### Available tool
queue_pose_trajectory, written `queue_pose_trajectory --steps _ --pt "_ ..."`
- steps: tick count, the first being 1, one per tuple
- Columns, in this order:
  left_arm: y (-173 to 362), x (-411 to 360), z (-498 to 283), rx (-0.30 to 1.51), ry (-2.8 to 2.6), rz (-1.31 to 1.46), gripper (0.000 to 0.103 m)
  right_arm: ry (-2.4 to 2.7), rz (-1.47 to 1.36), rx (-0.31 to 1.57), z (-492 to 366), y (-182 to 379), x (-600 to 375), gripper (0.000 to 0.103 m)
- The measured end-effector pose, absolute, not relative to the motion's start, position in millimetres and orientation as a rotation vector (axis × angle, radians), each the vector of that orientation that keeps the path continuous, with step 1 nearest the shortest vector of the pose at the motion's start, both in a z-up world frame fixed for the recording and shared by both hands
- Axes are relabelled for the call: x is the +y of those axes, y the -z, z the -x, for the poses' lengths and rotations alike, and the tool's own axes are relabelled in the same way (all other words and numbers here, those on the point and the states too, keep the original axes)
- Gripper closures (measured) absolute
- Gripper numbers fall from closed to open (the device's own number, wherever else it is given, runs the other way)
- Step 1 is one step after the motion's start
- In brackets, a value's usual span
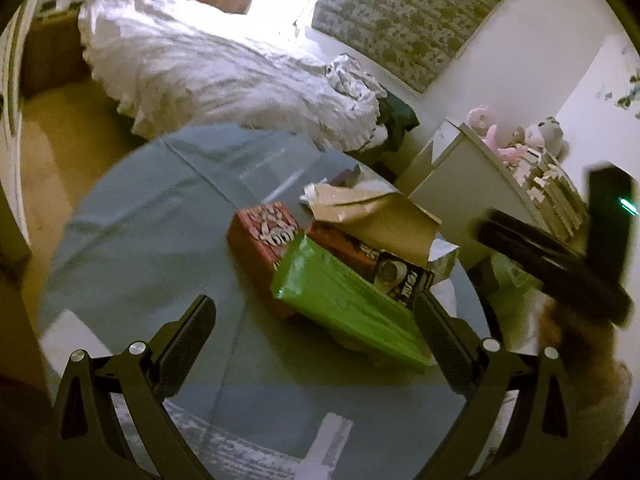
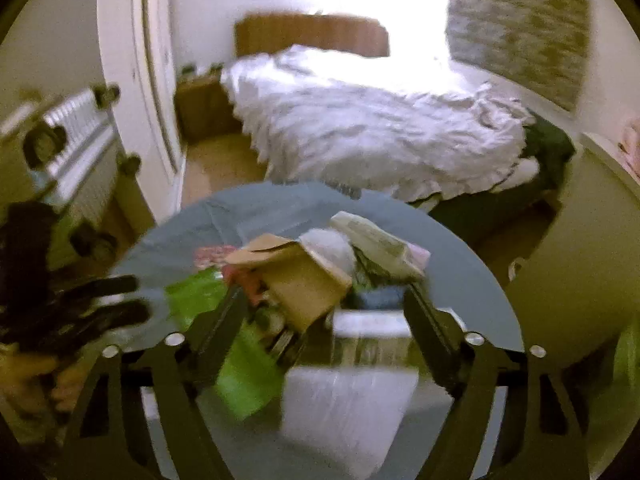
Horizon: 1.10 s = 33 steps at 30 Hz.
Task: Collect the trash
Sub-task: 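Grasp the green wrapper with the left tool while the right grasps the brown paper bag, then carry both items to the black bin and open both tools to drop them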
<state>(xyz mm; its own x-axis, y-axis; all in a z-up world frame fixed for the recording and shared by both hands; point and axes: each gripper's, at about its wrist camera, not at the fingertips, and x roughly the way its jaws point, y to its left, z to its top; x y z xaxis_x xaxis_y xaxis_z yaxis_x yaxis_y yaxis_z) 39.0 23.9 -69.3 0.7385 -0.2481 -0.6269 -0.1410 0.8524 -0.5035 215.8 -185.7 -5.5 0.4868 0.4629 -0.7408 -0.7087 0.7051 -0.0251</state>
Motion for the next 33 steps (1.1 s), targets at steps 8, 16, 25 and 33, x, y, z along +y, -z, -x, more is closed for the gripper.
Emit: queue_pose_trajectory --steps 8,16,25,33 --pt "88 31 -54 0.78 0.104 0.681 0.01 -0.809 0.228 0.981 -265 51 -175 0.077" --pt "109 27 -64 0.806 0.159 0.795 0.075 -0.899 0.053 0.894 -217 19 -211 0.096" --pt "60 21 -33 0.669 0.188 0.728 0.094 -0.881 -0.207 0.809 -162 -22 -300 0.096" --pt "8 -3 -31 0.587 0.245 0.633 0.094 -0.76 -0.383 0.733 -136 -29 -387 0.096"
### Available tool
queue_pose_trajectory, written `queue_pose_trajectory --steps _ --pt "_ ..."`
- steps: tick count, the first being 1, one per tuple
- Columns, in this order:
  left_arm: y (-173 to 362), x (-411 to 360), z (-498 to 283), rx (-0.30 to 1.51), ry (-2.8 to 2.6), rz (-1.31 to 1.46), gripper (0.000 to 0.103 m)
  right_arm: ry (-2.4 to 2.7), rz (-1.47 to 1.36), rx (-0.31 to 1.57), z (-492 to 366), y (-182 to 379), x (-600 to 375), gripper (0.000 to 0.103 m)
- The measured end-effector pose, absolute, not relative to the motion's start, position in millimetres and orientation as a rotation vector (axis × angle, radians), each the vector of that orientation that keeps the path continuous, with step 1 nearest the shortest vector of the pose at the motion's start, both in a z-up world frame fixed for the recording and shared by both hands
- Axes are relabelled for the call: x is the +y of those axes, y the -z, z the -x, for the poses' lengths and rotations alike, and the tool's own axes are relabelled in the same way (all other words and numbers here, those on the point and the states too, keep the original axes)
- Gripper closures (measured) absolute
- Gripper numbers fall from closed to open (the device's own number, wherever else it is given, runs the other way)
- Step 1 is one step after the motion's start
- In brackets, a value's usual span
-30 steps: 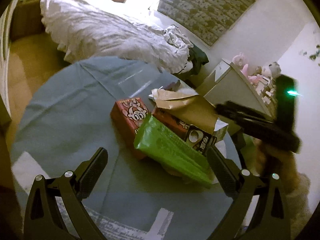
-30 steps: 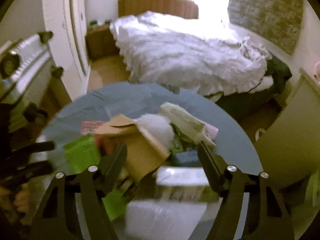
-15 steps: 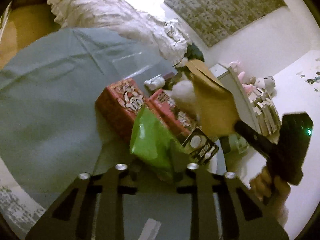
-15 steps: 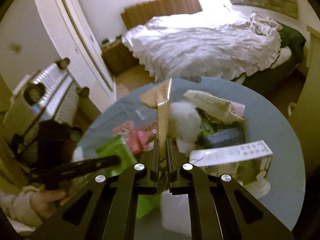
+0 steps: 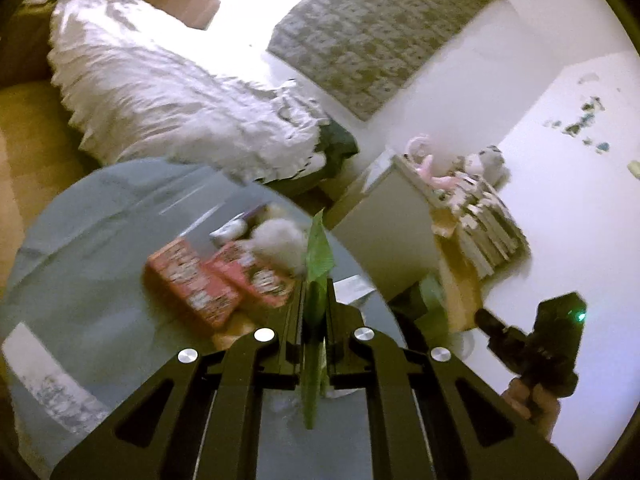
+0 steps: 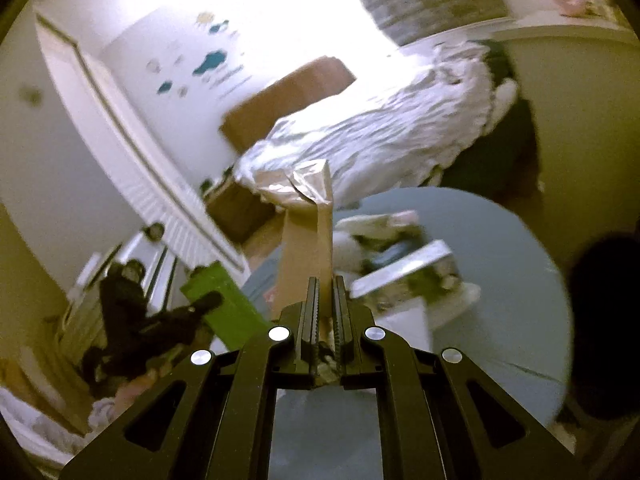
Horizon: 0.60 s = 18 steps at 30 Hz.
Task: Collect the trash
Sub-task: 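Carry both items to the black bin and open both tools to drop them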
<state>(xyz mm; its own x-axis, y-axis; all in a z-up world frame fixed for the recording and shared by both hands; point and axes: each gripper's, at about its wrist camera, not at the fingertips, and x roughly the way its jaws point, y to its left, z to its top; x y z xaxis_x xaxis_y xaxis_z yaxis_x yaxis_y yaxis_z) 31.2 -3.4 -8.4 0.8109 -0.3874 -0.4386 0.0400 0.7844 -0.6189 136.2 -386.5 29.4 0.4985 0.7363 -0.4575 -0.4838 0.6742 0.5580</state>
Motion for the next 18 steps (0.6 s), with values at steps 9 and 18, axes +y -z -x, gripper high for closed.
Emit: queue_pose_trajectory --steps 9,18 --pt "-30 -77 -74 0.549 0.405 0.554 0.094 -0.441 -0.55 0.661 -109 4 -509 0.096" --pt "-9 -212 -147 0.666 0.666 0.504 0.094 -0.177 -0.685 0.726 -94 86 -596 0.096"
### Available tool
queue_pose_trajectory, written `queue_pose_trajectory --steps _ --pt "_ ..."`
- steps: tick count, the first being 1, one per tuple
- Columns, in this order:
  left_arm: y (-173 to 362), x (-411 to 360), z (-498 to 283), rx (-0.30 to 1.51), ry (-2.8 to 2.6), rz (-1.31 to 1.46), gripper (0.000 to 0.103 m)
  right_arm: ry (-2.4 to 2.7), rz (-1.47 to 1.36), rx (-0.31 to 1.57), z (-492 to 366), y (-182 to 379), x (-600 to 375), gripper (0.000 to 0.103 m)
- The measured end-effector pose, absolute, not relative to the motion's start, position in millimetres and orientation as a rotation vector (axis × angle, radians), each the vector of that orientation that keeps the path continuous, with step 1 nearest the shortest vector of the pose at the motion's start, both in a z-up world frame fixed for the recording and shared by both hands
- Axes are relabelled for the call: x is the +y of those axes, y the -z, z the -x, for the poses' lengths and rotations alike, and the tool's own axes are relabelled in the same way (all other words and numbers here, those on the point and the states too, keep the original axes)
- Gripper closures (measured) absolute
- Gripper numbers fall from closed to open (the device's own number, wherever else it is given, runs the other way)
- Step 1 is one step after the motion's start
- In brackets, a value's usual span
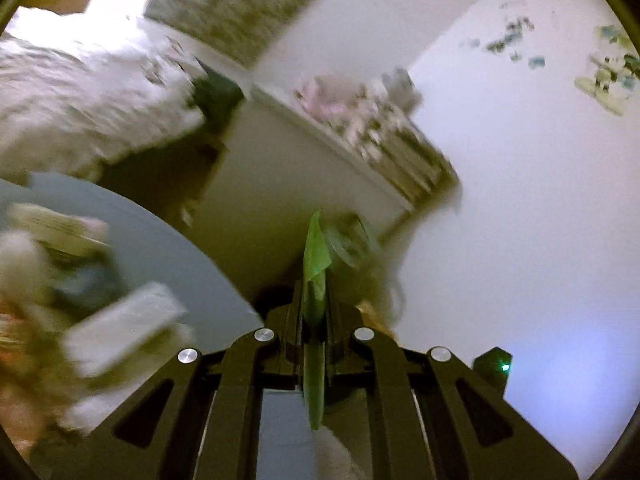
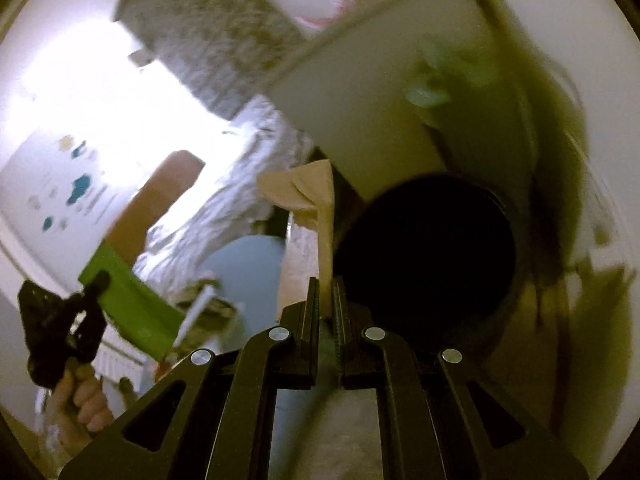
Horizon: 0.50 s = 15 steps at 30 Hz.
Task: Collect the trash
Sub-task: 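Carry both items to the black bin and open both tools to drop them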
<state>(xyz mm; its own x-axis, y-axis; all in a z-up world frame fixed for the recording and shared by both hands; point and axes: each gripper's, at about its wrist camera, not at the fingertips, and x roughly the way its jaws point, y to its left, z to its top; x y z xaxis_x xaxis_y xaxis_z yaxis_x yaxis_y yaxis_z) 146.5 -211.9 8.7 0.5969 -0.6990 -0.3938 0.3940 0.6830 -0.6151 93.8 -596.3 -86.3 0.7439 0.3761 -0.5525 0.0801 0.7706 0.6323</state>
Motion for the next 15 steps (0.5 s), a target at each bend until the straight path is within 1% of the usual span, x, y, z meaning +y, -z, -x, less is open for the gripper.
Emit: queue_pose_trajectory --steps 4,8,15 --pt "21 -277 -175 0.749 0.749 0.455 0.094 -0.126 -0.73 0.778 -91 128 -606 0.096" --pt "45 -319 -194 0.81 0.782 0.408 0.094 -0.1 -0.774 0.8 -87 158 -615 0.096" --pt "80 -354 -213 0.897 0.77 0.332 0.094 -0.091 -0.812 0.826 -92 179 -614 0.096"
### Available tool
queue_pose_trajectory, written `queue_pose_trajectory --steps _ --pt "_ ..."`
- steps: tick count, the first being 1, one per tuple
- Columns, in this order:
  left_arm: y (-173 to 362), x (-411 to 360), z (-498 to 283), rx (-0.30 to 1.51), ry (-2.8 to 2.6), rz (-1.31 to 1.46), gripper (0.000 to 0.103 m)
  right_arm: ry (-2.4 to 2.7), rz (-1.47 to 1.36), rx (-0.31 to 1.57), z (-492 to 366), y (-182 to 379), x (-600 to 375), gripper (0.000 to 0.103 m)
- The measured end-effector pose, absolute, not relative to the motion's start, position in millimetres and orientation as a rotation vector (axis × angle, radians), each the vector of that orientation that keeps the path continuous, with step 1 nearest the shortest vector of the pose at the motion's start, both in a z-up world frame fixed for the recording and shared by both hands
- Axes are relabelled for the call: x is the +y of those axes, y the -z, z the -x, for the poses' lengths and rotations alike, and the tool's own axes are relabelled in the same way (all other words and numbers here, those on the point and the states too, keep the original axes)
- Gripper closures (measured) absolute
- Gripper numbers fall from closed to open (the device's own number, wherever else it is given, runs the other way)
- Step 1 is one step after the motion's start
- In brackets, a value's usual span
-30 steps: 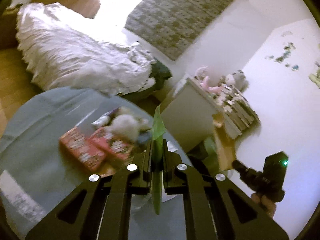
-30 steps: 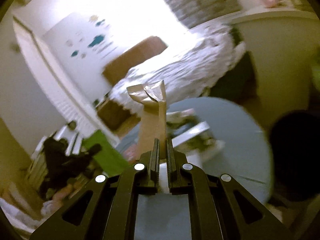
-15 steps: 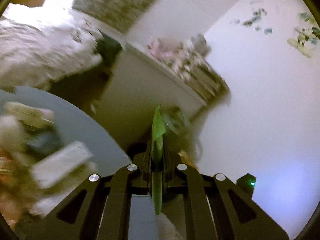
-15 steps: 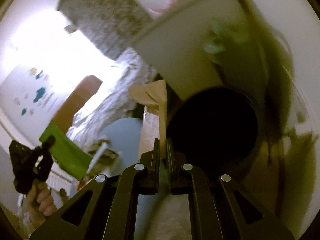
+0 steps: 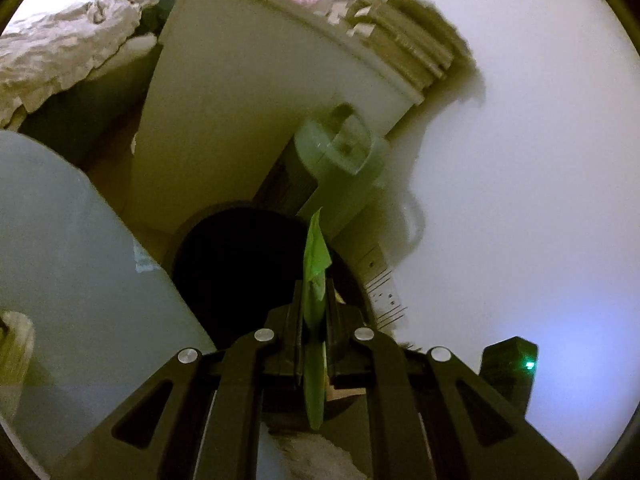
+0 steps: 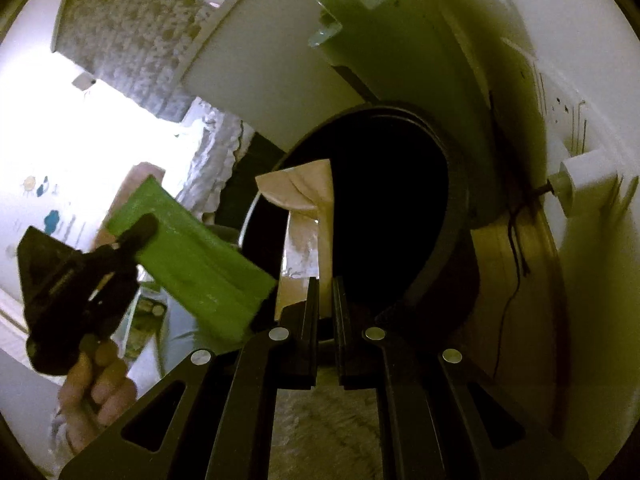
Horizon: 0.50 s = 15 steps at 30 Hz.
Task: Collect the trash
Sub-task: 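Carry both items to the black bin and open both tools to drop them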
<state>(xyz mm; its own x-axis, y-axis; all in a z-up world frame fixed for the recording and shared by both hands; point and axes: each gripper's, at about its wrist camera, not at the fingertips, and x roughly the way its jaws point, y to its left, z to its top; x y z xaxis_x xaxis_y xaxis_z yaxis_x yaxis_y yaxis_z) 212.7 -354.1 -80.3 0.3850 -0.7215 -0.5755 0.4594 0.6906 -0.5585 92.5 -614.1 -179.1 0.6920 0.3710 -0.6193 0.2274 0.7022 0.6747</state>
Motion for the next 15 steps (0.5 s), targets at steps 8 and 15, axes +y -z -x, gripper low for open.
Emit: queue_pose_trajectory --steps 8,15 --pt "94 -365 -221 0.935 0.73 0.277 0.091 -0.092 -0.837 0.839 -112 178 -615 0.096" --pt "79 -363 -214 0.868 0.672 0.22 0.012 -0.063 -0.85 0.831 -113 168 -619 0.053"
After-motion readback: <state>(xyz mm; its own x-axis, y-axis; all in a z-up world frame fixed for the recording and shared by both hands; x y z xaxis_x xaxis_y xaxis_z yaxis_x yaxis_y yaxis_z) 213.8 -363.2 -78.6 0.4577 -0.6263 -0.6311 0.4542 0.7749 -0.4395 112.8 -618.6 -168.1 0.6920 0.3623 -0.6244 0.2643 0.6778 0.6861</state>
